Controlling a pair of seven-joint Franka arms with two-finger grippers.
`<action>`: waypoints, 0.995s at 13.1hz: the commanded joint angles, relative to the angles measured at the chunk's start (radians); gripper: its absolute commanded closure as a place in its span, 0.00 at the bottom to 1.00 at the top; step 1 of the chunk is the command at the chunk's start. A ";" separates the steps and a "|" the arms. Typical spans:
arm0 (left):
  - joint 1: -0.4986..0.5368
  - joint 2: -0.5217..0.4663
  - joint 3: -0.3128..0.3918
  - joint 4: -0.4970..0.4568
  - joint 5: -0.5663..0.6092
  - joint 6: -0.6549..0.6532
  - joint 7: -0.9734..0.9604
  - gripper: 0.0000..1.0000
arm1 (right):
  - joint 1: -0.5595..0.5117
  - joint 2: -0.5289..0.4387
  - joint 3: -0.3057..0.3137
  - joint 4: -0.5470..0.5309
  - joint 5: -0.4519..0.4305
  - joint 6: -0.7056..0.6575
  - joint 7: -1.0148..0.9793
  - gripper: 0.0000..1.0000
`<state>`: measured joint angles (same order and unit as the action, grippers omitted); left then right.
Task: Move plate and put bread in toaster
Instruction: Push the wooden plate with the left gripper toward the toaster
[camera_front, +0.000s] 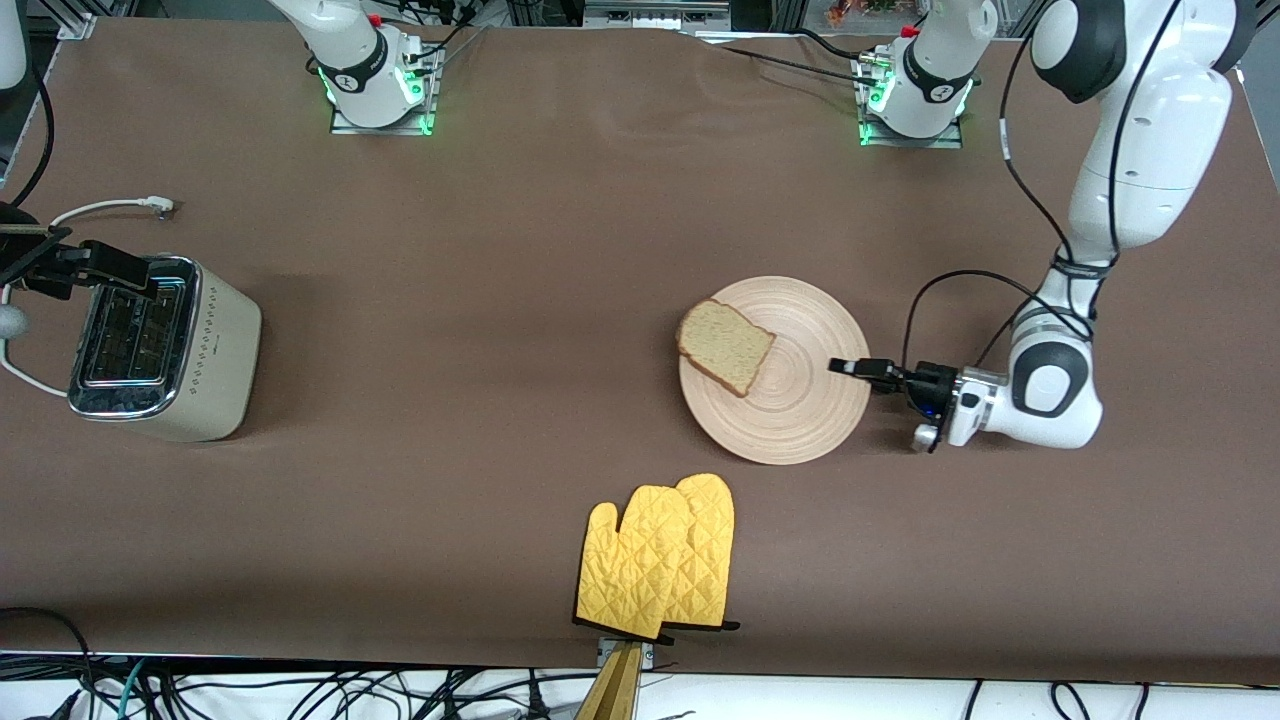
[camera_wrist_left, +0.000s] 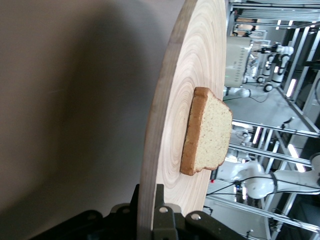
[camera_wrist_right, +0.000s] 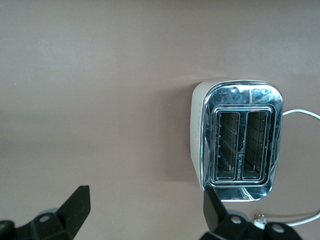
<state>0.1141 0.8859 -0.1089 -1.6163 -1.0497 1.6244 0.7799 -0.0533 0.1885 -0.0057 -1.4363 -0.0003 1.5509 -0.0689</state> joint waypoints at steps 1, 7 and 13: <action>-0.158 -0.054 0.017 -0.016 -0.093 0.058 -0.042 1.00 | -0.003 0.002 0.000 0.011 0.014 -0.003 0.014 0.00; -0.488 -0.067 0.046 -0.014 -0.289 0.346 -0.209 1.00 | -0.003 0.002 0.000 0.011 0.016 -0.003 0.014 0.00; -0.625 -0.054 0.046 -0.007 -0.378 0.517 -0.274 1.00 | -0.005 0.002 0.000 0.011 0.016 -0.002 0.012 0.00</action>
<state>-0.4976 0.8441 -0.0800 -1.6174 -1.3771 2.1458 0.5121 -0.0538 0.1887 -0.0057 -1.4363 0.0013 1.5509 -0.0672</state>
